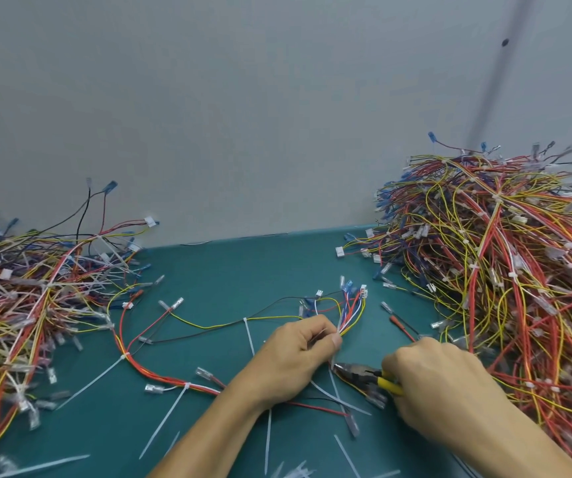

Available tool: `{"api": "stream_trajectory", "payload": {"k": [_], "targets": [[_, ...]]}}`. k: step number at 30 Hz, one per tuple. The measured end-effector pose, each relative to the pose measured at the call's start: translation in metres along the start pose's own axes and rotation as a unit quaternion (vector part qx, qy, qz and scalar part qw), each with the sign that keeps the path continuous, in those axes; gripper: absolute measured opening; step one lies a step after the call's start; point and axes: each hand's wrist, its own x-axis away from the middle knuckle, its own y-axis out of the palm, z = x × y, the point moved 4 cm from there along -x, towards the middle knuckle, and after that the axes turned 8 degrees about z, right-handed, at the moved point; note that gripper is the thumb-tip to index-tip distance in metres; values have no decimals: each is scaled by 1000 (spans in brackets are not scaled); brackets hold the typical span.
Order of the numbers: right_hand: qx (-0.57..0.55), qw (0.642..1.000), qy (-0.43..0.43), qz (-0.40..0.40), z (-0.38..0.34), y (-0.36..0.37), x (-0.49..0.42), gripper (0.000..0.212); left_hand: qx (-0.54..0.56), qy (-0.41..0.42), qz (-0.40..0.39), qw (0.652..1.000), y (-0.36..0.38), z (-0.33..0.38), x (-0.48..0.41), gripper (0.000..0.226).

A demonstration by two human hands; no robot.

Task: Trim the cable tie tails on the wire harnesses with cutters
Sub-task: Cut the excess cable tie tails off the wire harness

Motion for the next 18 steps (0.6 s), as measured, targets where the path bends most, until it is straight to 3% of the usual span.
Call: {"api": "stream_trajectory", "payload": {"k": [5, 10, 14, 18], "targets": [[-17, 1000, 3, 1, 5, -6, 1, 12, 125, -51, 34, 990, -5, 1, 0, 14], [-48, 998, 0, 31, 8, -19, -1, 18, 149, -109, 108, 977, -23, 0, -5, 24], [-90, 995, -19, 39, 5, -29, -17, 23, 65, -82, 91, 990, -37, 12, -4, 22], [-97, 994, -19, 43, 5, -41, -41, 24, -95, 43, 74, 992, -38, 27, 19, 9]]}}
